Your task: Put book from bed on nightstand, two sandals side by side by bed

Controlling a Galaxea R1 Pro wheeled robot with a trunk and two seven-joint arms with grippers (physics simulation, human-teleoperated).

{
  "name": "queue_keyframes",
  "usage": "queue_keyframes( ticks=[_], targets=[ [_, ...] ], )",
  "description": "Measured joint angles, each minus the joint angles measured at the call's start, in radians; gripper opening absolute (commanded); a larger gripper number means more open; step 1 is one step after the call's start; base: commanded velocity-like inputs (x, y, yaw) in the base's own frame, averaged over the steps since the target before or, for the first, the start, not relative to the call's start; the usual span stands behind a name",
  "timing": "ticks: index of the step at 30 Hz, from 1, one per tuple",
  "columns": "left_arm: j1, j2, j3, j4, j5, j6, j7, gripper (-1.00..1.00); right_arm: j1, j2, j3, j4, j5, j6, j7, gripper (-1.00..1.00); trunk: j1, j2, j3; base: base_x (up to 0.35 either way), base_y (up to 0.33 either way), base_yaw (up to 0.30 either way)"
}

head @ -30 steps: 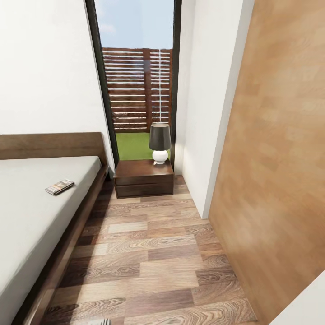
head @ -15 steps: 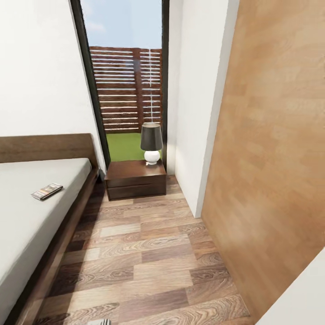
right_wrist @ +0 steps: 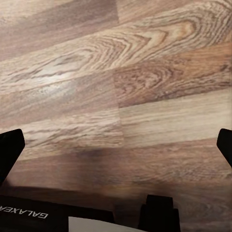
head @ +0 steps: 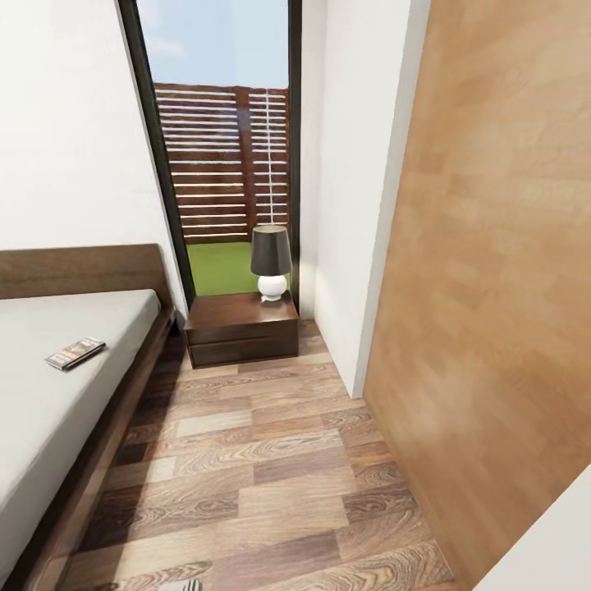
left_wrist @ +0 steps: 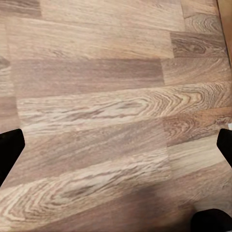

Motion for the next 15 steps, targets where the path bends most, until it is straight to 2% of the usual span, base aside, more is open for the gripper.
queue_keyframes(
  ticks=[5, 15],
  targets=[
    [0.0, 0.0, 0.0, 0.0, 0.0, 0.0, 0.0, 1.0, 0.0, 0.0, 0.0, 0.0, 0.0, 0.0, 0.0, 1.0, 0.0, 0.0, 0.0, 0.001, 0.0, -0.052],
    [0.0, 0.0, 0.0, 0.0, 0.0, 0.0, 0.0, 1.0, 0.0, 0.0, 0.0, 0.0, 0.0, 0.0, 0.0, 1.0, 0.0, 0.0, 0.001, 0.0, 0.0, -0.257]
  ],
)
